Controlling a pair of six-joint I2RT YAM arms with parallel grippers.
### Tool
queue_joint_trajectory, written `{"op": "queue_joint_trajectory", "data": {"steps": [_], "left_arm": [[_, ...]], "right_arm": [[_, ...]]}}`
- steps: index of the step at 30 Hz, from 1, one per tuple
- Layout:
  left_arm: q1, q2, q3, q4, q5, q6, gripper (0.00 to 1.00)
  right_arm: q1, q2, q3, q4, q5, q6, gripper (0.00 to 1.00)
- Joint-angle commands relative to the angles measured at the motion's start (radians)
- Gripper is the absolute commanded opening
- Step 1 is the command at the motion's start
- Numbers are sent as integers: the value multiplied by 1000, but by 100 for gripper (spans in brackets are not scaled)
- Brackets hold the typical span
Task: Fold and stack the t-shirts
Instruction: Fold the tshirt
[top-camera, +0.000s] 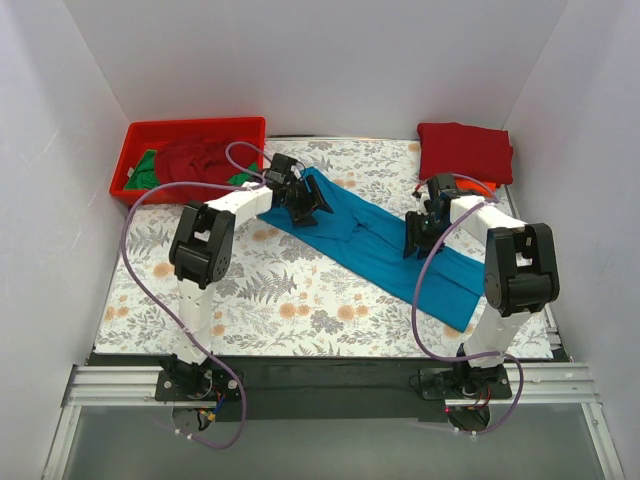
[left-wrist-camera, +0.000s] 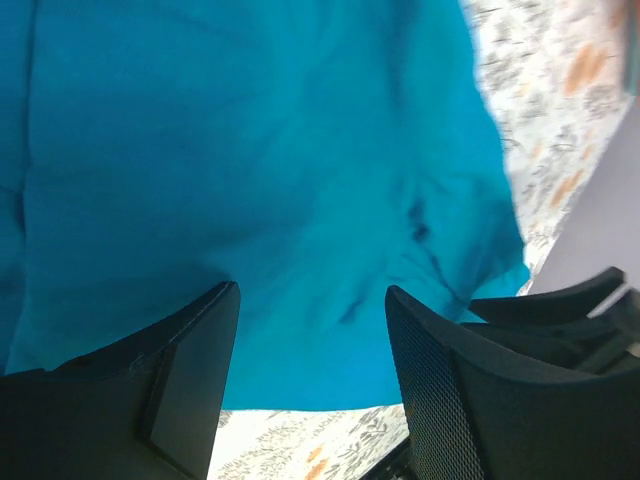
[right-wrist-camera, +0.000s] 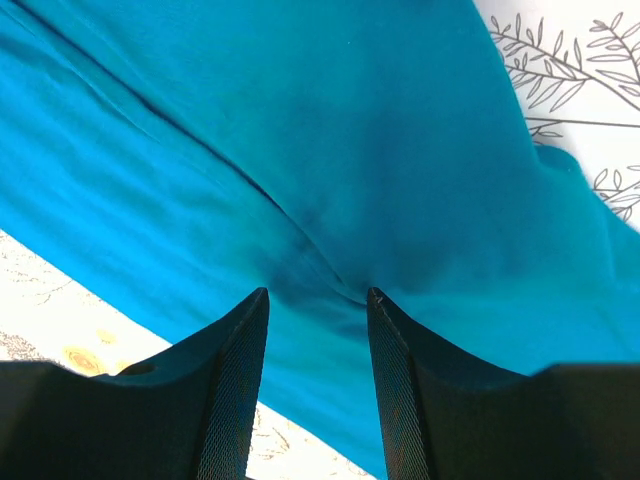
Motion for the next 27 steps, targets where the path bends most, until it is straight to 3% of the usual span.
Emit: {"op": "queue_joint_trajectory", "data": {"steps": [1,6,17,27], "left_arm": [[0,16,-6,55,42,-40,59],[21,99,48,63,54,-63,60],[55,350,341,66,125,-71,59],[81,421,468,66,154,-32,58]], "right_arm": [[1,0,-19,38,-22,-13,51],[1,-14,-70,39,-34,5,51],[18,-66,-156,58,-89,94,50],[117,-95,-159,88,-94,174,51]]}}
